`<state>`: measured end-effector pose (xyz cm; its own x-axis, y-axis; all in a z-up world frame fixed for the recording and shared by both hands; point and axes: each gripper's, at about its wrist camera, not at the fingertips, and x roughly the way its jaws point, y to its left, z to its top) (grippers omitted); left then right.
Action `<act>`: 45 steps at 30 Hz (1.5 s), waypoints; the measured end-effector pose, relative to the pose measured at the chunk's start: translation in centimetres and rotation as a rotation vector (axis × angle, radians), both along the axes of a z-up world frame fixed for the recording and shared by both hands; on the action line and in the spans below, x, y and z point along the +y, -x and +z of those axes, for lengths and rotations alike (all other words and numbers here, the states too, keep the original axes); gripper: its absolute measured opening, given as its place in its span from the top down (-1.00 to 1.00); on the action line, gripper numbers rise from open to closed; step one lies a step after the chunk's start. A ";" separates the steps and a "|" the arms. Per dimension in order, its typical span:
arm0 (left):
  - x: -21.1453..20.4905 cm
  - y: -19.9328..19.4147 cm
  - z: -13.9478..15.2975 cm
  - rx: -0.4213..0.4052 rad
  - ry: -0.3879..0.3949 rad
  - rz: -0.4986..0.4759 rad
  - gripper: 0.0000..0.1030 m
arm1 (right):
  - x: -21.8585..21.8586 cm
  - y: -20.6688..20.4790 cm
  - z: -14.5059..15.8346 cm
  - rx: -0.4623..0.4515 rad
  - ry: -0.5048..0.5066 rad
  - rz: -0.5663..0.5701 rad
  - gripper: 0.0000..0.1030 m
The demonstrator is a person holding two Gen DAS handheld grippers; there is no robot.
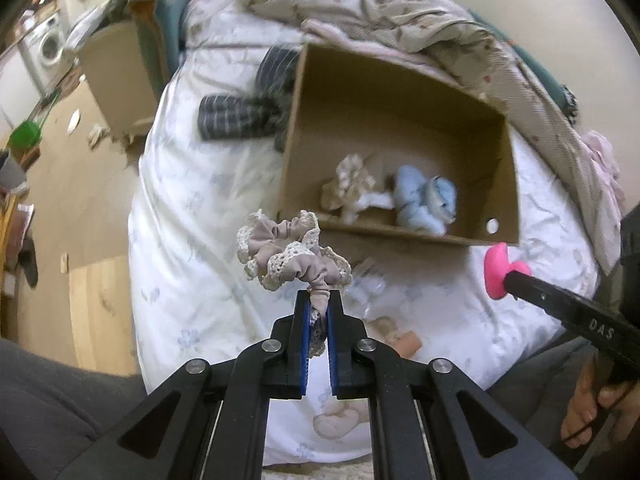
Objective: Organize soft objects
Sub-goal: 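Carry the scrunchie and pink duck over the box with both grippers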
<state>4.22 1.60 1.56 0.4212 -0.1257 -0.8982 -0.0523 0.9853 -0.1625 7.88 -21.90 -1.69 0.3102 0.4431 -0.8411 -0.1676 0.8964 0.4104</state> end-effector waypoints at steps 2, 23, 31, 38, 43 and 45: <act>-0.3 -0.4 1.2 -0.024 -0.002 -0.016 0.86 | -0.1 -0.3 1.1 -0.023 -0.006 -0.001 0.44; -3.0 -9.8 3.9 -0.115 -0.039 -0.108 0.86 | 0.2 -7.0 4.7 -0.178 -0.070 -0.008 0.44; -3.1 -11.3 0.0 -0.079 -0.050 -0.107 0.86 | 0.9 -8.5 1.8 -0.119 -0.075 -0.015 0.44; -3.7 -11.4 -2.4 -0.042 -0.052 -0.128 0.86 | 2.2 -8.6 -0.6 -0.060 -0.031 0.024 0.44; -4.1 -11.8 -3.4 -0.027 -0.067 -0.139 0.86 | 3.4 -8.8 -1.9 -0.019 -0.009 0.060 0.44; -3.9 -12.0 -3.7 -0.011 -0.060 -0.129 0.86 | 3.8 -8.8 -2.2 -0.012 -0.003 0.076 0.44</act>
<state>16.22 -2.26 -2.14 0.4148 -0.1261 -0.9011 0.0769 0.9917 -0.1034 16.65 -18.11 -3.84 0.2858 0.4680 -0.8362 -0.2400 0.8798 0.4103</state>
